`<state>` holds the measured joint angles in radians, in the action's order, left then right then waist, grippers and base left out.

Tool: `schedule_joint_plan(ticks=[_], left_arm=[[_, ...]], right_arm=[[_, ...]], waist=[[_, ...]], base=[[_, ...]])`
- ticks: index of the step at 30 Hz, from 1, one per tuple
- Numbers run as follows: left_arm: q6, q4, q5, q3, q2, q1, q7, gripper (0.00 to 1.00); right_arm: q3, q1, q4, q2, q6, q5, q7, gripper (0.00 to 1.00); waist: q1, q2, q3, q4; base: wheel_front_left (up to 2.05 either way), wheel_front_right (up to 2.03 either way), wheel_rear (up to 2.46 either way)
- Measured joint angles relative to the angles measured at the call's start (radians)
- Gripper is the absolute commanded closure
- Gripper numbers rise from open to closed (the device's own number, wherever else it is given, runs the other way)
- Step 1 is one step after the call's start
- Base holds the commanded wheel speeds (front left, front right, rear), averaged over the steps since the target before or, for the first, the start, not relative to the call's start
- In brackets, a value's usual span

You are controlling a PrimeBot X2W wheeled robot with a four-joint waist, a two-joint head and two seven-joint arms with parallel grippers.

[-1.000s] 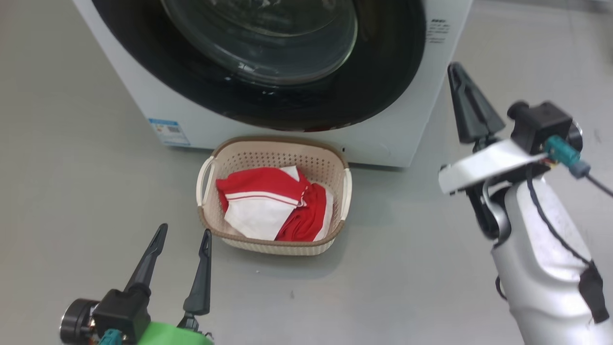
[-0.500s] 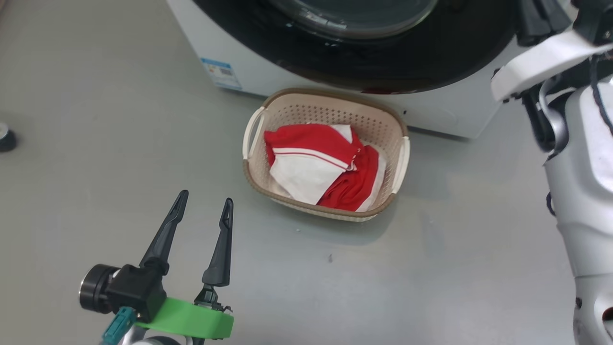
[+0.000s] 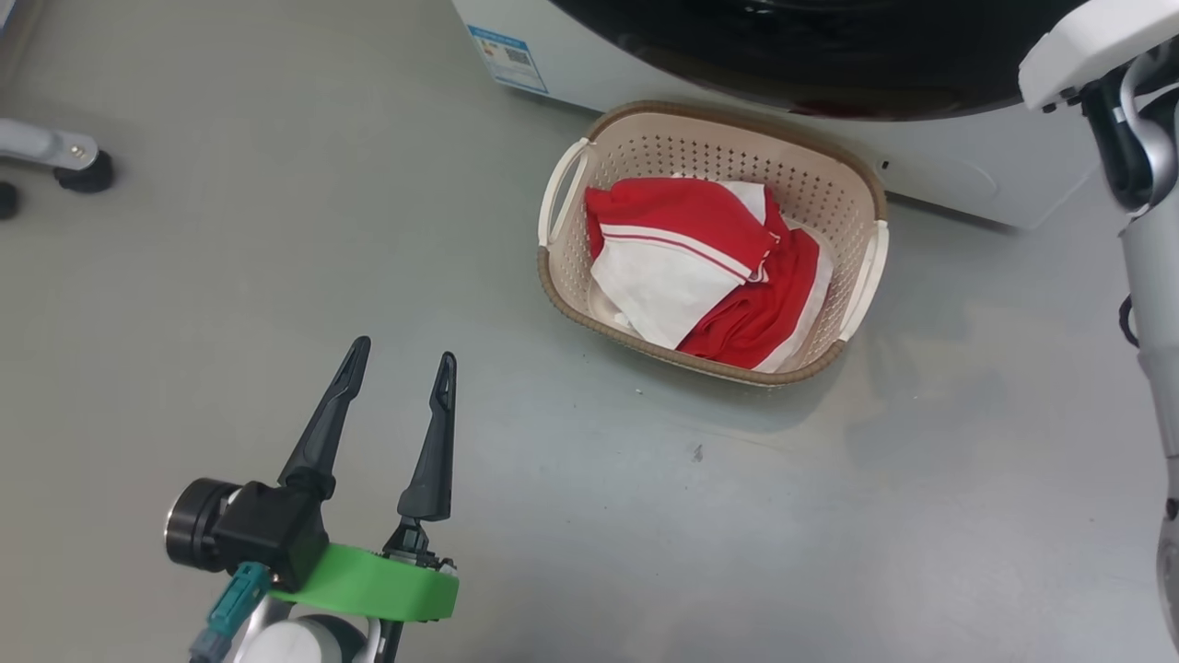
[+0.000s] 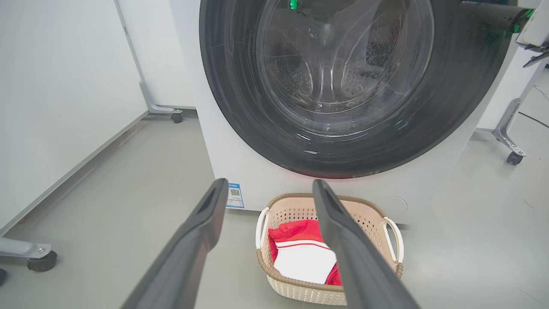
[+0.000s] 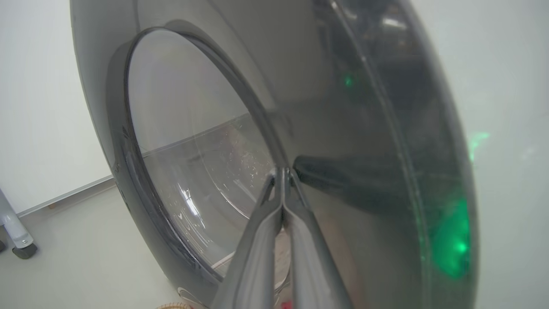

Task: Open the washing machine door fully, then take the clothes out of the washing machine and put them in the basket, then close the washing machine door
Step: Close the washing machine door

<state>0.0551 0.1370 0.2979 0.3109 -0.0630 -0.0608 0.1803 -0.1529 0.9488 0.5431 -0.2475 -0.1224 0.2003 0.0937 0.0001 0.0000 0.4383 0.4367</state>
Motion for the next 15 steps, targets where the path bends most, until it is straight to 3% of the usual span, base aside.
schedule_joint_plan(ticks=[15], left_arm=[[-0.003,-0.049,0.0,0.016,0.009,-0.037,0.025,0.0]], right_arm=[[0.045,0.073,0.108,-0.009,-0.008,0.01,0.071,1.0]], waist=[[0.0001,0.0,0.025,0.023]], base=[[0.0,0.0,0.0]])
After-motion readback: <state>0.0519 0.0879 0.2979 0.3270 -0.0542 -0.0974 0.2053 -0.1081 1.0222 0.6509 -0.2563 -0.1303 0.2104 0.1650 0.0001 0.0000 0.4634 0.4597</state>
